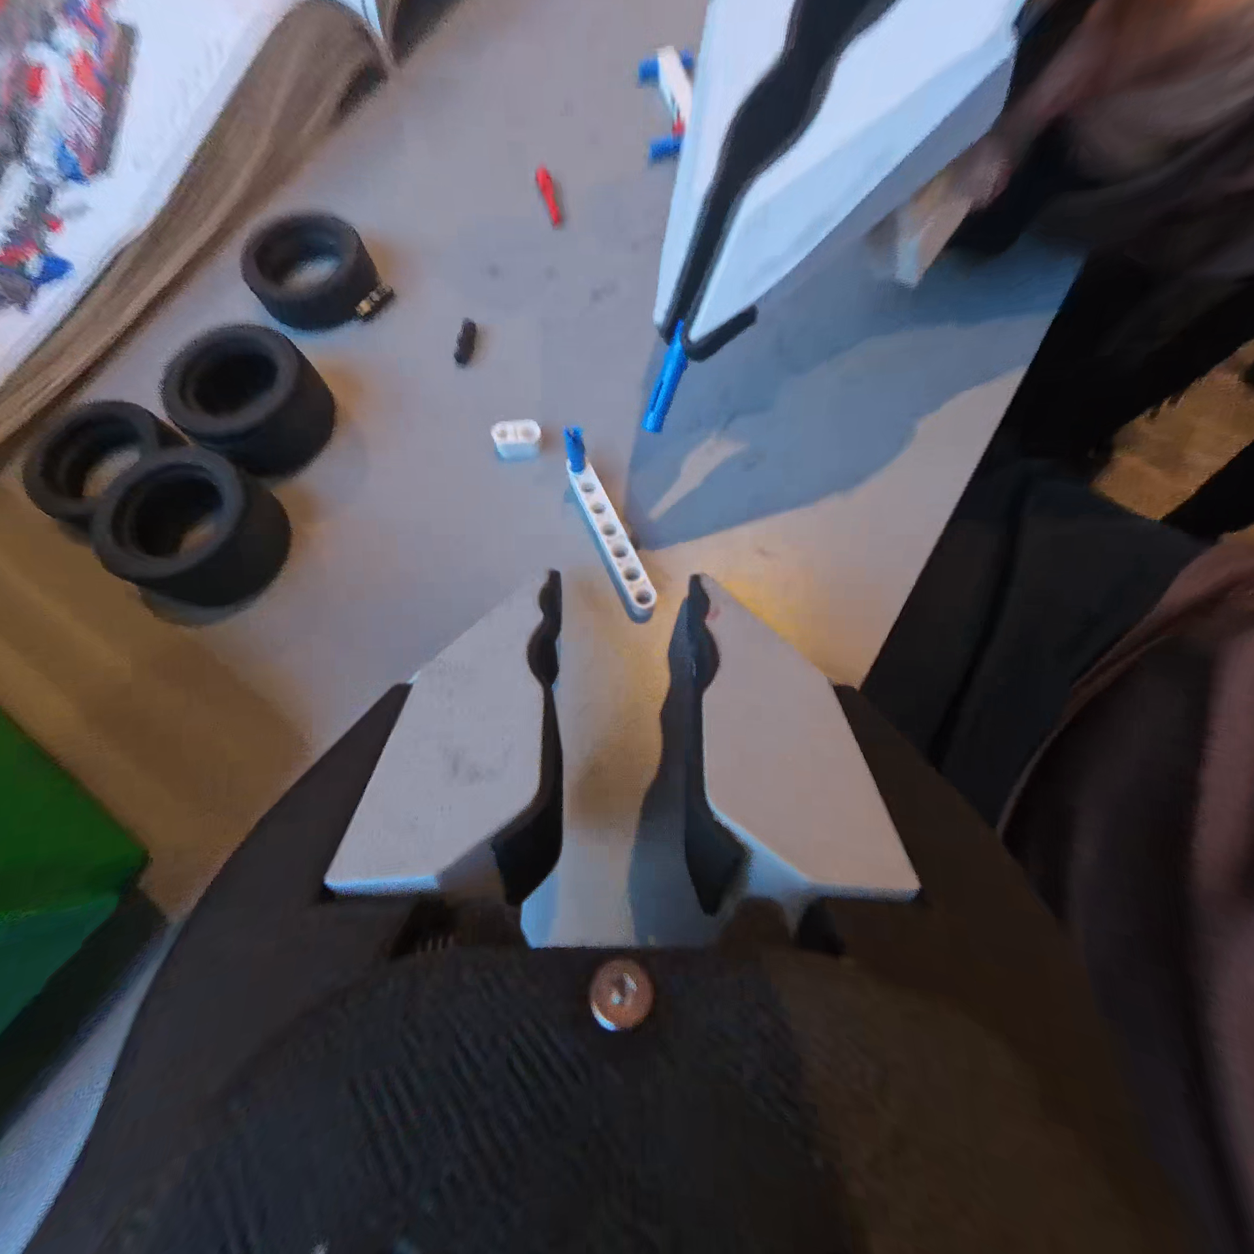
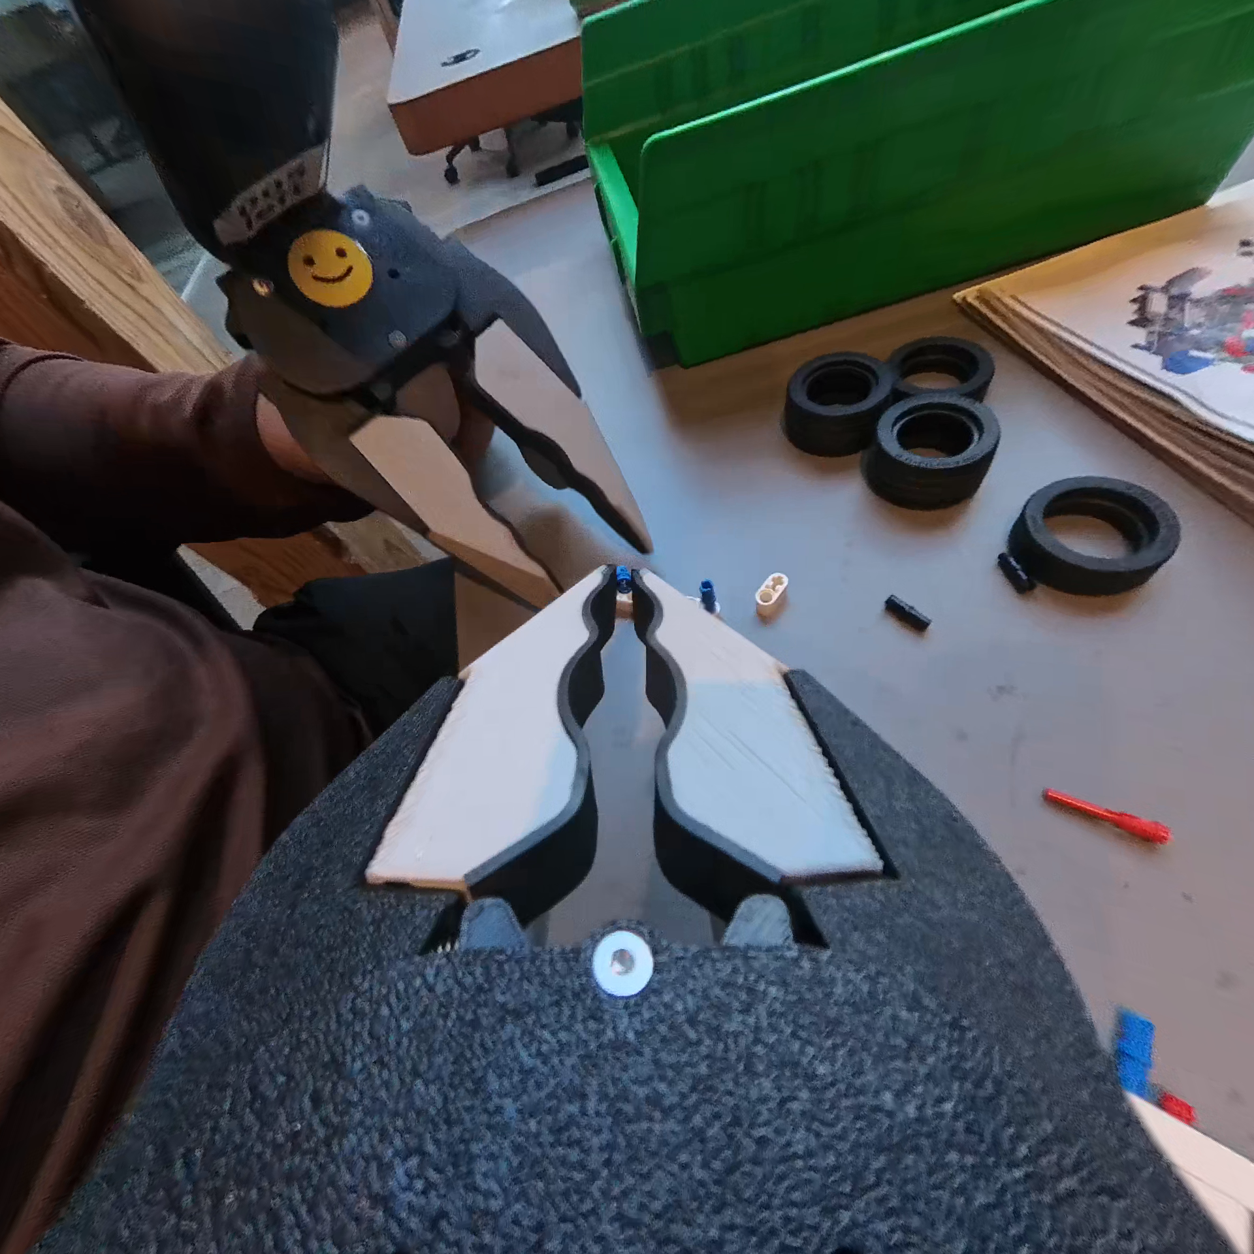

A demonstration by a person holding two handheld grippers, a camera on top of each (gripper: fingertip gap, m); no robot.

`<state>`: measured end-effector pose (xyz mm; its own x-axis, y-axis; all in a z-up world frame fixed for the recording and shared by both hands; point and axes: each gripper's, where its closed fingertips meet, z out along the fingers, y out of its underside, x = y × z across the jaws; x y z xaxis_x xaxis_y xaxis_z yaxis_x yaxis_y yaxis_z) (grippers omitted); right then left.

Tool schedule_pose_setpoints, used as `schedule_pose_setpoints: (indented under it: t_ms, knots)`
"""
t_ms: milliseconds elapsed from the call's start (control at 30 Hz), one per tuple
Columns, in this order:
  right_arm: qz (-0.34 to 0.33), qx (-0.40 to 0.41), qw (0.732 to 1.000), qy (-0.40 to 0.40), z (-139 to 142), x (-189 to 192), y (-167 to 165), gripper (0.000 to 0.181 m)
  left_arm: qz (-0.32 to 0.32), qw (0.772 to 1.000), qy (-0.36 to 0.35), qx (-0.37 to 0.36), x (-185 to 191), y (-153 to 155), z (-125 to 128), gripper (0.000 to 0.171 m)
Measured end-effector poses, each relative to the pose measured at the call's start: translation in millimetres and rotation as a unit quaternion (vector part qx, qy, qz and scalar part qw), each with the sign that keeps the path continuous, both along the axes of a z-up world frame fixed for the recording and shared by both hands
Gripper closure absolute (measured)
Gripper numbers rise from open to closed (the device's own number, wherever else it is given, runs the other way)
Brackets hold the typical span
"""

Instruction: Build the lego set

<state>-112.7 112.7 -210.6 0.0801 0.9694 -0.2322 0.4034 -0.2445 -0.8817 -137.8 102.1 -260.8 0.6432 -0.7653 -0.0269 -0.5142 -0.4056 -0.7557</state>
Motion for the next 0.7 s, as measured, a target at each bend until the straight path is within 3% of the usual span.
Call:
schedule_pose_setpoints:
  t_ms: [233,467,600,667,700]
  knots:
    - [0.026,0.031,0.996,-0.084,-14,-15,-15,0.177,-0.014,1.000,0.020,0.012,6,-9,-4,0.153]
    - [0.020,0.048,0.990,-0.130,-20,-6,-15,0.177,-0.131,0.991,-0.007,0.000,36,-47,-4,0.158]
    - [-0.017,0.025,0.993,-0.114,-13,14,-6,0.177,-0.121,0.988,0.062,0.068,23,-26,-2,0.162]
    - [-0.032,0.015,0.994,-0.103,-10,26,-4,0.177,-0.107,0.989,0.075,0.075,-1,-10,3,0.150]
    - [-0.037,0.010,0.994,-0.099,-10,32,-4,0.177,-0.110,0.990,0.072,0.045,-10,-7,2,0.143]
